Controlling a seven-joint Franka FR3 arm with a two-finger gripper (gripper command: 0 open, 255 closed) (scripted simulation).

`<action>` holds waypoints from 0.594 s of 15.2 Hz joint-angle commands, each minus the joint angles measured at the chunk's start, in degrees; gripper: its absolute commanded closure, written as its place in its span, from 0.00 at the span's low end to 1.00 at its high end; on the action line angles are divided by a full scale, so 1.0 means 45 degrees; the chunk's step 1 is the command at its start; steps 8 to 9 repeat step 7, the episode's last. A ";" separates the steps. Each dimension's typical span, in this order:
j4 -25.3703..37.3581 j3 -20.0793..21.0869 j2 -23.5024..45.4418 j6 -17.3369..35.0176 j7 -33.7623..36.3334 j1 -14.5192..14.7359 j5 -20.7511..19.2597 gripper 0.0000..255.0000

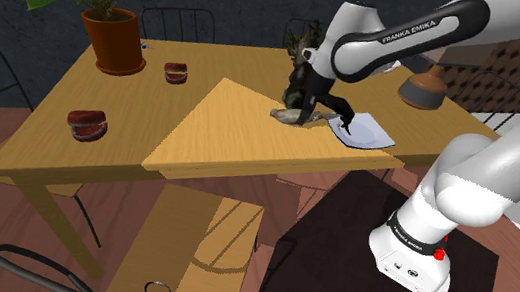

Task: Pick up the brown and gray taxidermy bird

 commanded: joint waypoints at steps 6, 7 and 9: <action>0.0635 0.0089 -0.0597 -0.1230 0.0104 -0.0071 -0.0093 1.00; 0.0637 0.0089 -0.0595 -0.1229 0.0103 -0.0070 -0.0092 1.00; 0.0637 0.0089 -0.0595 -0.1229 0.0103 -0.0070 -0.0092 1.00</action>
